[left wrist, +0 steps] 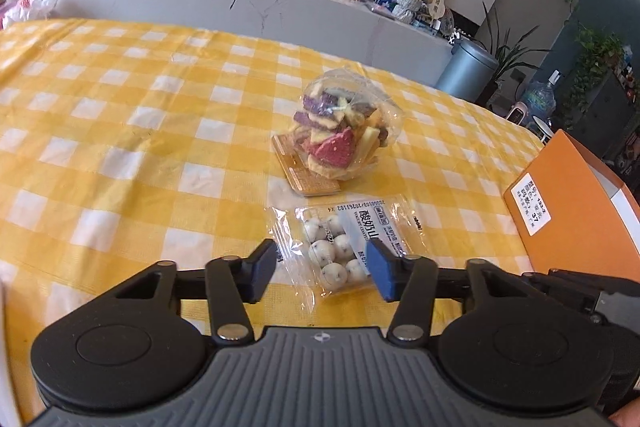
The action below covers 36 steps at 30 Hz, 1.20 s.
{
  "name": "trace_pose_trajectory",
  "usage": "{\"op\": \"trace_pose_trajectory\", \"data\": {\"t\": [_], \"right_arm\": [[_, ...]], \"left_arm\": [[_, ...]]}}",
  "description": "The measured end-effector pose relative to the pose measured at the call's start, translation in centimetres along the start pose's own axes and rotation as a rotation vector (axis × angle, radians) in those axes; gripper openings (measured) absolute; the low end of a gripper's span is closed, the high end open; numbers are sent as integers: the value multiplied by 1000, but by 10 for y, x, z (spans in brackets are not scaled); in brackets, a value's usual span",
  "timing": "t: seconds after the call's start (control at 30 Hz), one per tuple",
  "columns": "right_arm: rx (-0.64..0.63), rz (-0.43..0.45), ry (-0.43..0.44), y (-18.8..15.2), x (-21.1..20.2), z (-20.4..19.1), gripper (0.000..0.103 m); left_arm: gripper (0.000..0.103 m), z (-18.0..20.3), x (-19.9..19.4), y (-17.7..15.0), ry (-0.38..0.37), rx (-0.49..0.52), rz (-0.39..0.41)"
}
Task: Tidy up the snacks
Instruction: 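Move both tools back toward the dried-fruit tub and yogurt-ball pack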
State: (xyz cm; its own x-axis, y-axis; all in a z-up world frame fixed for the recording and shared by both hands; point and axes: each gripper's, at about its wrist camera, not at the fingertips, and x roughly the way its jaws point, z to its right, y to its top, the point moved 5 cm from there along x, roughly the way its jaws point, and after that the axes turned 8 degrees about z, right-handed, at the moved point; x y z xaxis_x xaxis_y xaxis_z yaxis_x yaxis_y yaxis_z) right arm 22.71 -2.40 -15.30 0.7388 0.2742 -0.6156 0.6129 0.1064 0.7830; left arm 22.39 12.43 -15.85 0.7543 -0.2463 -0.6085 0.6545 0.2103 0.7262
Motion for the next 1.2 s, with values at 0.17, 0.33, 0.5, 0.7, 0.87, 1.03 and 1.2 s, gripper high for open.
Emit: {"op": "trace_pose_trajectory", "data": {"t": [0.17, 0.33, 0.5, 0.7, 0.87, 1.03, 1.2], "right_arm": [[-6, 1, 2, -2, 9, -5, 18], [4, 2, -26, -3, 19, 2, 18], [9, 13, -57, -1, 18, 12, 19], [26, 30, -53, 1, 10, 16, 20], [53, 40, -69, 3, 5, 24, 30], [60, 23, -71, 2, 7, 28, 33], [73, 23, -66, 1, 9, 29, 37]], "left_arm": [[36, 7, -3, -6, -22, 25, -8], [35, 25, -10, -17, -138, -14, -66], [69, 34, -20, -9, -62, 116, 5], [88, 45, -10, 0, -44, 348, -5], [88, 57, 7, -9, -17, 575, -35], [89, 63, 25, -12, -76, 617, -36], [92, 54, 39, -6, -60, 570, -57]]}}
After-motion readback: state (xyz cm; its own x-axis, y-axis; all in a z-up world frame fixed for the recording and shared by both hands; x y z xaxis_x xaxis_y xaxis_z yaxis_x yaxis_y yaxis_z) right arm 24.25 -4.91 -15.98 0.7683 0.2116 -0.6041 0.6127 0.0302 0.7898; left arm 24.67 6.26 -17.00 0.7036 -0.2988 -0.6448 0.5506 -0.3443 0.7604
